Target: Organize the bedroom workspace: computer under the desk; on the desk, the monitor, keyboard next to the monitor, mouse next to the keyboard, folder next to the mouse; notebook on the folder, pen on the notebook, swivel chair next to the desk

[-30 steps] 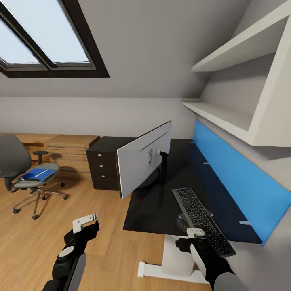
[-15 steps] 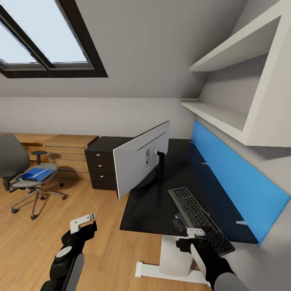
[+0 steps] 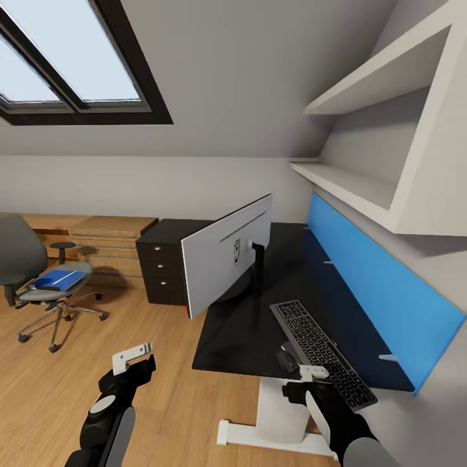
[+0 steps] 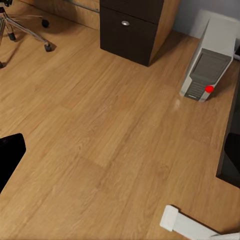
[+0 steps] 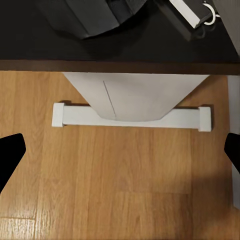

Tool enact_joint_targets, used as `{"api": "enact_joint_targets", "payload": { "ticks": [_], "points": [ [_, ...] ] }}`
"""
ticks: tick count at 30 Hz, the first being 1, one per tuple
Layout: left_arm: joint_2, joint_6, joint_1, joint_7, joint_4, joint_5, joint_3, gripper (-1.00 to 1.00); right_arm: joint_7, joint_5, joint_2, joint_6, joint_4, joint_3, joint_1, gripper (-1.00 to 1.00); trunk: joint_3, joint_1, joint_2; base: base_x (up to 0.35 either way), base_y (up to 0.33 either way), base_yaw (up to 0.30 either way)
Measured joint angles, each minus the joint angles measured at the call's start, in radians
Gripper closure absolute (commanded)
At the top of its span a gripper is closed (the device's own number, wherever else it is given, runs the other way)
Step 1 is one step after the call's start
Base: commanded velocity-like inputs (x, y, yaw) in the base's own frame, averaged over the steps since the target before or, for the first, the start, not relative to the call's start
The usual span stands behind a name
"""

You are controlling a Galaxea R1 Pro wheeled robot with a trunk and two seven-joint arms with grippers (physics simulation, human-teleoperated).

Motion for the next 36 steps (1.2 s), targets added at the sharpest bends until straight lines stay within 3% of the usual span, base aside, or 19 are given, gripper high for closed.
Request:
{"api": "enact_joint_targets", "payload": {
  "ticks": [22,36],
  "points": [
    [0.0,-0.001,0.0,0.0,0.0,0.0,0.002,-1.0,0.0,0.001,0.0,0.001,0.0,0.0,0.0,-1.0,0.0,0.0,0.0,0.009,-0.048,0.0],
    [0.0,-0.001,0.0,0.0,0.0,0.0,0.002,-1.0,0.0,0.0,0.001,0.0,0.0,0.004,0.0,-1.0,0.0,0.0,0.0,-0.097,0.079,0.0]
  ]
}}
